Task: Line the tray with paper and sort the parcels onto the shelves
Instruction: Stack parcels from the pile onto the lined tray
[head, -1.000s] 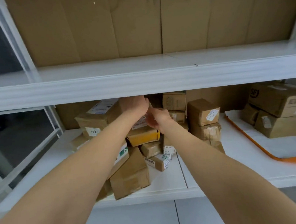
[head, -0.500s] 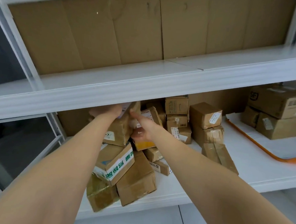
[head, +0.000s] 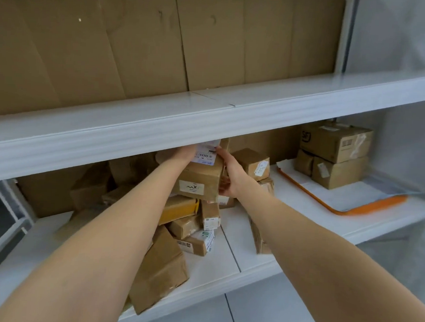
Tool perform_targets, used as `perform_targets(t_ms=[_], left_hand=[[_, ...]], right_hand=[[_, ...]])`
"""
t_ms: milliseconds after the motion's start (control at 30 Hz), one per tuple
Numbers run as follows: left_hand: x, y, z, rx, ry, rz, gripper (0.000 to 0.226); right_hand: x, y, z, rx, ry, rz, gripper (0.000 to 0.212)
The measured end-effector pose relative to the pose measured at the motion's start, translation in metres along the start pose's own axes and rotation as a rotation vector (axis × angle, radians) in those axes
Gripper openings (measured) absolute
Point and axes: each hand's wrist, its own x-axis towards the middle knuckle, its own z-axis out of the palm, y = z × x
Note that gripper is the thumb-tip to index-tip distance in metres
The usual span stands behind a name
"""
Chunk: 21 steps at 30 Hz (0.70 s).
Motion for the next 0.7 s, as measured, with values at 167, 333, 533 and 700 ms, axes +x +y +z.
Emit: perform_targets(t_ms=[167, 333, 533, 700], left_hand=[[0.006, 0.026, 0.05, 0.317, 0.13, 0.016, 0.028], [0.001, 0.062, 0.094, 0.373, 0.083, 0.007, 0.042], [-0.004, 0.105, 0.153, 0.298, -0.062, 0.045, 0.044], [-0.018, 0.135, 0.204, 0.18, -0.31, 0.116, 0.075]], right_hand=[[-0.007, -0.017, -0.061, -0.009, 0.104, -0.001, 0.056], [-0.017, -0.033, -0.117, 0.004, 0.186, -0.044, 0.055], [-0.031, -0.051, -0.183, 0.061, 0.34, -0.061, 0.056], [-0.031, -0.063, -0.236, 0.104, 0.498, -0.064, 0.077]])
